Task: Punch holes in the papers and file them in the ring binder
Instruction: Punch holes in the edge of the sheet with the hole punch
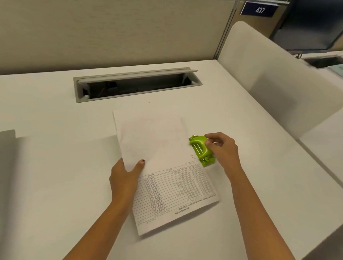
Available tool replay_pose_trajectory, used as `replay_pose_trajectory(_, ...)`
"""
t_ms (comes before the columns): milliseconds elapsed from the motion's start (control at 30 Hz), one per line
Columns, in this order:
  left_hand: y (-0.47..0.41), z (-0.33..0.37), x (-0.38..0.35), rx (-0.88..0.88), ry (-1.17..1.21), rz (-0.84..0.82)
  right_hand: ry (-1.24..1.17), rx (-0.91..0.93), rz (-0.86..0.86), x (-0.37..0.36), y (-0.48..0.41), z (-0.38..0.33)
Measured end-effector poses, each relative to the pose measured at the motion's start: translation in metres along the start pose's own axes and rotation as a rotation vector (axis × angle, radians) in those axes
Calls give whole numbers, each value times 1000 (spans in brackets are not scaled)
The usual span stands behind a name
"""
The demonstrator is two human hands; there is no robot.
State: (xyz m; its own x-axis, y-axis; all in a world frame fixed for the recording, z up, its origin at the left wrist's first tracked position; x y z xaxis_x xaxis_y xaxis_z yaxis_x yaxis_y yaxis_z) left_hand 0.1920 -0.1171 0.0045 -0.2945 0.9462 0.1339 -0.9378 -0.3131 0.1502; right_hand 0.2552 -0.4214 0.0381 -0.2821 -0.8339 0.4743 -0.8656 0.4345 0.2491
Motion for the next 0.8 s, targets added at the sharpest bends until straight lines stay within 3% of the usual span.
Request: replay_pose_trajectory(800,15,-3,-22,38,-8,30,-59,-29,2,-2,-2,5)
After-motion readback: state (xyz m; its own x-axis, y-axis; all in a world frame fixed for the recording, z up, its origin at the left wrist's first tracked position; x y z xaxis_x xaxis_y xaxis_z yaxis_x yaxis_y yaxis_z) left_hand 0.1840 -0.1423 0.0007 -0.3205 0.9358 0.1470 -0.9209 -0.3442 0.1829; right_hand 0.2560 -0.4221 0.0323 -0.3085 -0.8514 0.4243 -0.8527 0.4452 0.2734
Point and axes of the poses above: each hand's wrist, its own y-axis away from the middle knuckle, its own x-axis out of the back of the hand, z = x × y, the point moved 7 cm from there along -y, towards the middle knuckle, and after that the axes turned 10 degrees about -x, right-handed, at the moved point
